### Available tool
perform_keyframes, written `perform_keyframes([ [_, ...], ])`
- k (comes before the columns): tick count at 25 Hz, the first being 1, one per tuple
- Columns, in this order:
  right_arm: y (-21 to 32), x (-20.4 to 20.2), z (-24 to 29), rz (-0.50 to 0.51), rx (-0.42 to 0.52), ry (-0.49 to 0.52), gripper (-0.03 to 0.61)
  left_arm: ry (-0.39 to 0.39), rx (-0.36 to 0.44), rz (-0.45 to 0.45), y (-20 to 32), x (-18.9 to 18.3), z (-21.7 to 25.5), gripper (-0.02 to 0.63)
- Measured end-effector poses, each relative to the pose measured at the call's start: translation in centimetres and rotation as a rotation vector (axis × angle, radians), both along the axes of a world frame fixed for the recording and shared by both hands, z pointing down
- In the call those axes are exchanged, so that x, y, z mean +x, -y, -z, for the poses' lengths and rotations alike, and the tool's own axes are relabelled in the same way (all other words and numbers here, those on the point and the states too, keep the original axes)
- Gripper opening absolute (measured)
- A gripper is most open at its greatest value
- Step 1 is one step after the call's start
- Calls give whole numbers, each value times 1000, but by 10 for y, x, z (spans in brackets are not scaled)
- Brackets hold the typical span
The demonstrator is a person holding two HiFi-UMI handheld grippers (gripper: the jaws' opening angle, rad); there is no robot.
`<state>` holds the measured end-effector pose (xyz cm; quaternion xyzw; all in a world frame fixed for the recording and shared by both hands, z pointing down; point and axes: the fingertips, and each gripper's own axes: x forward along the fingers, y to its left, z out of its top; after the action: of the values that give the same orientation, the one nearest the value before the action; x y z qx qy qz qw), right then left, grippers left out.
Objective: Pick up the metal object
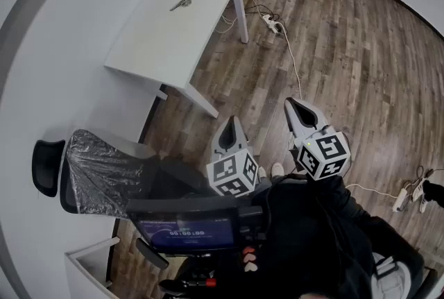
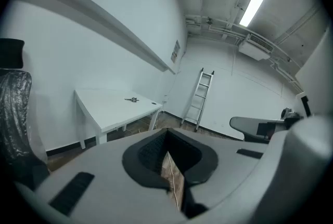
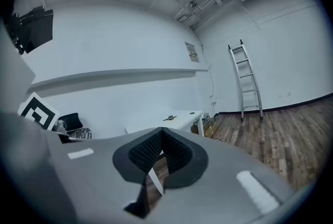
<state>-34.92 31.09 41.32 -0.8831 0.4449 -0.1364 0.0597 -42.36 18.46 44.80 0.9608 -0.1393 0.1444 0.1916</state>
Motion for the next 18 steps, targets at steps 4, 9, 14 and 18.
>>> perform_keyframes([
  [4,2,0,1,4,-1,1,2,1,0,3,2,-2,1,0],
  [9,4,0,2,4,-2,1,2,1,1,5,4,-2,2,0],
  [14,5,1,3,4,2,-2,2,3,-2,1,5,-1,3,0],
  [18,6,2,1,0,0,3,2,9,-8,-7,7,0,0,0],
])
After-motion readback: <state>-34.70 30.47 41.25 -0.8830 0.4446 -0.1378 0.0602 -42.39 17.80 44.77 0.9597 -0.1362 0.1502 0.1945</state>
